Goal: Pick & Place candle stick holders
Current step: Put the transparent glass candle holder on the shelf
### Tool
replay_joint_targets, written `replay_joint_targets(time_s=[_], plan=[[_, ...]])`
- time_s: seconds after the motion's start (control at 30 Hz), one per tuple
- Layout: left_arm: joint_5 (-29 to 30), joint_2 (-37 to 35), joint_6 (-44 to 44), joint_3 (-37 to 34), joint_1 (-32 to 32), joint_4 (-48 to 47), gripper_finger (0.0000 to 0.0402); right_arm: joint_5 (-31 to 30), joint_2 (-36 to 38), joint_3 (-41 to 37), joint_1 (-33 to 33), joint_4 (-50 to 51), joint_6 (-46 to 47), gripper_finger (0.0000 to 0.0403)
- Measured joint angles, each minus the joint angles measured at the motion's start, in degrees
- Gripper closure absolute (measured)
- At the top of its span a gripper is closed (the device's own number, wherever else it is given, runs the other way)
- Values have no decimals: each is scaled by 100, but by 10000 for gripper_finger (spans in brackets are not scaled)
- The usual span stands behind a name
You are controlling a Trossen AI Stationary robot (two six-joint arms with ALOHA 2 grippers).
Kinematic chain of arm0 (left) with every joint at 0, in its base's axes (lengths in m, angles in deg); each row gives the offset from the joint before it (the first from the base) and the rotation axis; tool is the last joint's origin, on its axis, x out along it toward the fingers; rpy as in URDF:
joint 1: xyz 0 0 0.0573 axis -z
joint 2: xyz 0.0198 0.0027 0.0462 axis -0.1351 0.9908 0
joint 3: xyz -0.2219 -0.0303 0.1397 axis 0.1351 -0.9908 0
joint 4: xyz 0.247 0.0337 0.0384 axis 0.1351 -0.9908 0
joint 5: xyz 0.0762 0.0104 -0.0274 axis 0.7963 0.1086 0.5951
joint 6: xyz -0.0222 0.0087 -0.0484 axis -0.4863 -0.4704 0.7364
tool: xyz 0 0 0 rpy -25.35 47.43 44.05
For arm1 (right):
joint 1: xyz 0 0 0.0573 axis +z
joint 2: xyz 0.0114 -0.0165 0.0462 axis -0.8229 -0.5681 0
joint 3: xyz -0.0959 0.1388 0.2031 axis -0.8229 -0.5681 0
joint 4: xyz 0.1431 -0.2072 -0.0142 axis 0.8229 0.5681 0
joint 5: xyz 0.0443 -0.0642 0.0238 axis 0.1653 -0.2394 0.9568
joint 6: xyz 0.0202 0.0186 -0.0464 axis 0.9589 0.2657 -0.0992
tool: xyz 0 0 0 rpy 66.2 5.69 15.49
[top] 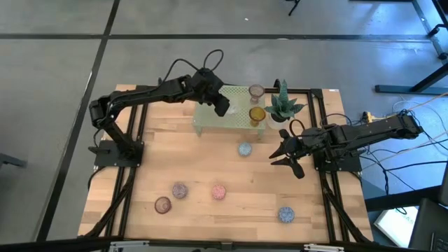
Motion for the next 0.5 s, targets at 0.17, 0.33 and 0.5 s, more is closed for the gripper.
replay_joint_targets(time_s=[0.17,0.33,0.5], plan=[[2,0,-18,0,0,25,354,0,0,0,0,-1,4,282],[46,0,-27,0,2,129,353,0,0,0,0,1,7,282],[63,0,-29,0,0,18,371,0,0,0,0,2,11,282]])
